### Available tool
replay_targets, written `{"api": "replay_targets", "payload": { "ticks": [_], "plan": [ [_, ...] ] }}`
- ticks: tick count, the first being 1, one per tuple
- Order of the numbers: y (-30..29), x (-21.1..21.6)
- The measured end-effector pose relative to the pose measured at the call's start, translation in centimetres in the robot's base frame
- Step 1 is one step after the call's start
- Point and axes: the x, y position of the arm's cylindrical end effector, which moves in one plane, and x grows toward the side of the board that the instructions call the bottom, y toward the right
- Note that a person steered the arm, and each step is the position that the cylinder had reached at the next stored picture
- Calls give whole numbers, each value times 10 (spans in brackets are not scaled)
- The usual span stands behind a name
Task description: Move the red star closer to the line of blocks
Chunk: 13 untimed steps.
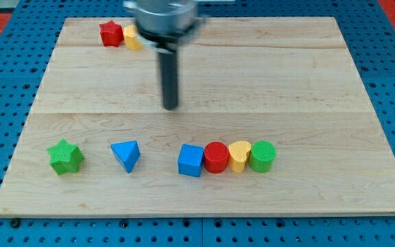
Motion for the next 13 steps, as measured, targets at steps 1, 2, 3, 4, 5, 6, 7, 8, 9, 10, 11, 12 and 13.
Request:
{"api": "replay_targets", "payload": {
  "ticks": [1, 2, 3, 4, 5, 6, 7, 8, 9, 10, 11, 12, 13],
  "plan": [
    [-117, -60],
    [-188, -132],
    [-170, -197],
    [-99, -178],
    [-56, -108],
    [-84, -117],
    [-92, -146],
    [-17, -141],
    [3, -70],
    [3, -13],
    [11, 0],
    [11, -28],
    [5, 11]
  ]
}}
